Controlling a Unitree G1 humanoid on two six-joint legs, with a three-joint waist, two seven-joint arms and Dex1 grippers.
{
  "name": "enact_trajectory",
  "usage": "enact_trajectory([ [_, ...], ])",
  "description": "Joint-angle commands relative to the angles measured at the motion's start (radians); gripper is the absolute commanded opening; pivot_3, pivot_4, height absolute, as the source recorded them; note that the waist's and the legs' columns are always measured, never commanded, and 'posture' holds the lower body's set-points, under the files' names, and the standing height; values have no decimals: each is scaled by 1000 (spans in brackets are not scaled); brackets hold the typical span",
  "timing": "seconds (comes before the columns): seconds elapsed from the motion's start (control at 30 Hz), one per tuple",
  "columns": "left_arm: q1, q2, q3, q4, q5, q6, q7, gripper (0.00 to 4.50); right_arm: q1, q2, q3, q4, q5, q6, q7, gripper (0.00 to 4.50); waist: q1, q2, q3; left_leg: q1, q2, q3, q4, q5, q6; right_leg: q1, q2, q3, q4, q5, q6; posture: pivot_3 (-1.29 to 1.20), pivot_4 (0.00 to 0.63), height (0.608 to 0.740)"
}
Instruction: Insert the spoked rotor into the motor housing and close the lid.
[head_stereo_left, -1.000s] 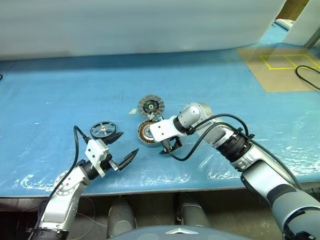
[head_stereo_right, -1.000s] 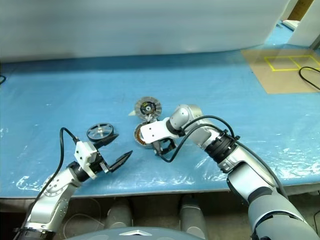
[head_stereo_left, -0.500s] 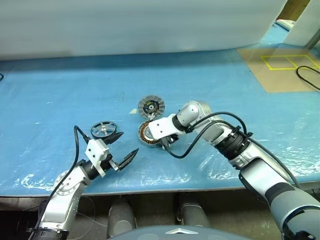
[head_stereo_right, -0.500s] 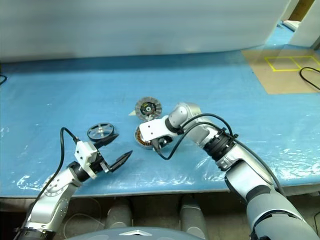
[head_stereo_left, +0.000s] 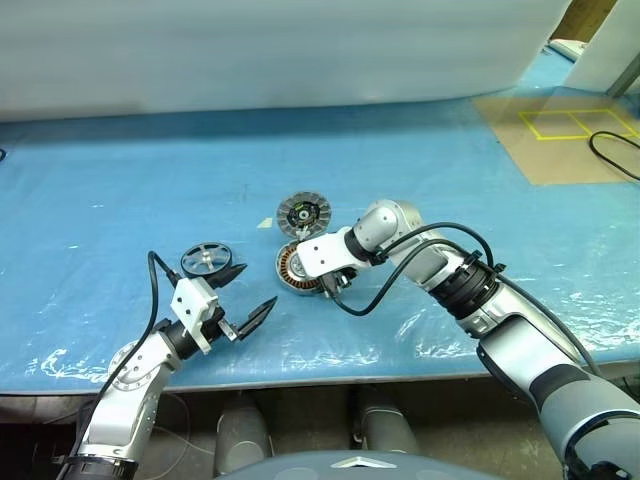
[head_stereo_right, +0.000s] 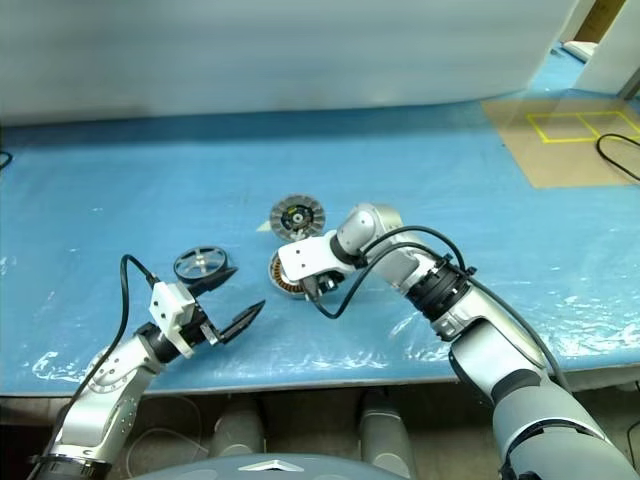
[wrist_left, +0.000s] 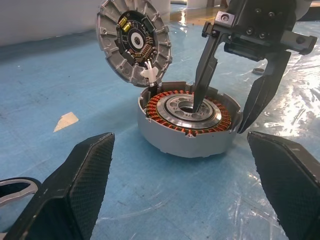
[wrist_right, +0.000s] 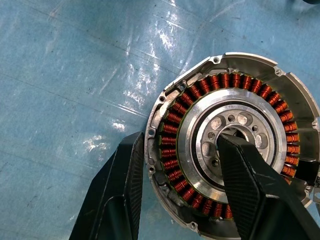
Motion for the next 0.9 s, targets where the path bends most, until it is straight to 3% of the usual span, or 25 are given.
enact_trajectory([
  [0.03, 7, -3, 0, -18, -1, -18, -6, 4500, 11, -17, 7, -27, -10, 33, 30, 1902, 1, 0, 0, 0, 0, 0, 0, 0, 0, 0, 0, 0, 0, 0, 0, 0, 150, 740],
  [0.4, 14, -1, -1, -6, -3, -26, -25, 4500, 51, -59, 26, -120, 16, 137, 114, 1902, 2, 0, 0, -1, 0, 0, 0, 0, -1, 0, 0, 0, -2, 0, 0, 0, 150, 740],
  [0.8, 36, -2, -4, -15, 1, -24, -26, 4500, 62, -48, 19, -124, 28, 132, 102, 1902, 1, 0, 0, 0, 0, 0, 0, 0, 0, 0, 0, 0, -2, 0, 0, 0, 150, 740],
  [0.83, 36, -1, -5, -17, 1, -21, -25, 4500, 64, -46, 17, -124, 31, 127, 100, 2632, 1, 0, 0, 0, 0, 0, 0, 0, 0, 0, 0, 0, -2, 0, 0, 0, 150, 740],
  [0.9, 36, -1, -6, -24, 2, -16, -23, 4500, 70, -43, 10, -124, 39, 121, 95, 3113, 1, 0, 0, 0, 0, 0, 0, 0, 0, 0, 0, 0, -2, 0, 0, 0, 150, 740],
])
